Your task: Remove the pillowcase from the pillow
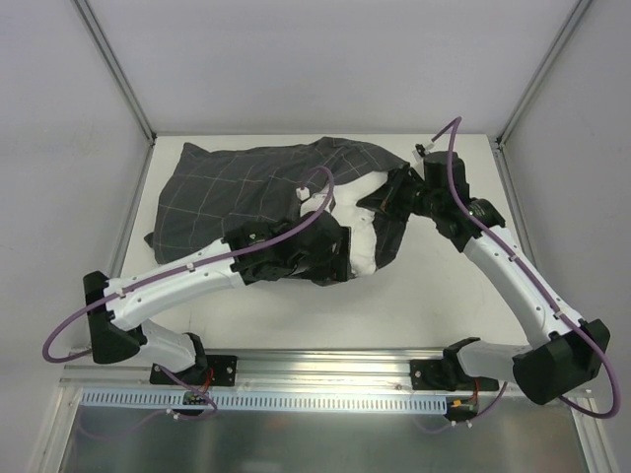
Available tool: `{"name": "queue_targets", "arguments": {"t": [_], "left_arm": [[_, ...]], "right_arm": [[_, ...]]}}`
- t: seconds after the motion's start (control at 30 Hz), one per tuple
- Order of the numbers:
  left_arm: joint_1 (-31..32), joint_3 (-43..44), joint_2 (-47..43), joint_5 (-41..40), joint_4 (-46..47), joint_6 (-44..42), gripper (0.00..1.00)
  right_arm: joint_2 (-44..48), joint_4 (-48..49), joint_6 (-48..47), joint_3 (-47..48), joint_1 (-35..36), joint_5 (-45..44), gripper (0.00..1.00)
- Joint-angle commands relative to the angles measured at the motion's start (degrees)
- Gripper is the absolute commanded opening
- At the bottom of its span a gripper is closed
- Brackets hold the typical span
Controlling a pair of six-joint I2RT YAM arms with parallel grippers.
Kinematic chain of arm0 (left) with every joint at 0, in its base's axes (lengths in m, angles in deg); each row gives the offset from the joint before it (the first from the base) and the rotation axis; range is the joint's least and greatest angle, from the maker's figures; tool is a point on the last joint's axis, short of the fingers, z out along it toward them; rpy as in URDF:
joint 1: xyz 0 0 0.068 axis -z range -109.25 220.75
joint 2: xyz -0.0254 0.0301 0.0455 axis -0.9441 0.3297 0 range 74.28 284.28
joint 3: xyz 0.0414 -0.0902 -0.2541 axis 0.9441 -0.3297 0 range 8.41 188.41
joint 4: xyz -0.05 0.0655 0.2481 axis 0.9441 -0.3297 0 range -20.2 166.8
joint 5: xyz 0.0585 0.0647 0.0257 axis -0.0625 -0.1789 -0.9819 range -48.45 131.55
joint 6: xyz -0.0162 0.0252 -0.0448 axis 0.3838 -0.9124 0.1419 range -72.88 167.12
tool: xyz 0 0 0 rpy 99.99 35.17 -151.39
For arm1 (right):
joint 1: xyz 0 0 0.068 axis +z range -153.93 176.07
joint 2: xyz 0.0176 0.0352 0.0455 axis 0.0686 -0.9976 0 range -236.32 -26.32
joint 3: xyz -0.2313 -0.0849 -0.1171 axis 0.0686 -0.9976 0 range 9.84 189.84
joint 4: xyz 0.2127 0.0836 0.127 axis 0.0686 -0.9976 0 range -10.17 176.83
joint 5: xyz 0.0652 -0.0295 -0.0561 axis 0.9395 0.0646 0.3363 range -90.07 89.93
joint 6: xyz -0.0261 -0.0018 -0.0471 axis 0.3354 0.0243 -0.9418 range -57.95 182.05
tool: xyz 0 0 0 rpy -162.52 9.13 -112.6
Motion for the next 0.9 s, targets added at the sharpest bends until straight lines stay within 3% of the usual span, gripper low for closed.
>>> {"name": "queue_targets", "arguments": {"t": [0.0,0.03,0.07,0.17,0.27,0.4,0.5,0.57,0.63,0.73,0.8,0.87], "left_arm": [[0.16,-1.63,2.82,-9.8,3.26,2.44,0.7],[0.16,-2.94,3.26,-10.7,3.26,2.97,0.58],[0.16,-3.57,3.79,-11.14,3.26,3.58,0.35],[0.16,-8.22,3.79,-9.83,3.52,4.98,0.1],[0.16,-16.12,2.57,-7.63,4.05,7.53,0.0],[-1.76,-27.1,-1.2,-7.19,4.22,10.97,0.0],[-4.75,-29.58,-5.42,-6.66,4.14,10.36,0.01],[-6.07,-30.81,-10.08,-6.4,4.14,8.78,0.08],[-7.04,-31.96,-13.85,-6.4,4.14,6.33,0.32],[-7.31,-32.57,-15.98,-5.08,4.22,2.81,0.8],[-7.31,-31.79,-16.68,-3.68,4.05,1.05,0.88],[-7.31,-30.12,-17.74,-2.28,4.05,-0.27,0.88]], "right_arm": [[2.68,6.9,3.43,3.96,0.28,1.17,0.01],[3.04,6.73,3.44,3.96,0.36,1.26,0.01],[3.39,6.46,3.44,4.13,0.02,1.35,0.01],[4.88,5.85,3.44,4.92,-1.65,3.71,0.01],[6.29,5.76,4.49,6.24,-5.6,6.87,0.01],[9.1,5.32,4.58,6.25,-10.87,10.22,0.01],[10.6,2.87,2.21,3.88,-11.06,11.98,0.01],[12.09,1.72,0.72,0.28,-11.41,13.38,0.01],[13.49,1.71,0.54,-2.53,-12.55,14.0,0.01],[14.73,1.71,0.19,-5.27,-13.61,14.96,0.01],[14.38,1.89,-0.43,-5.27,-13.61,15.75,0.01],[14.12,1.37,-1.3,-5.18,-13.44,16.9,0.01]]}}
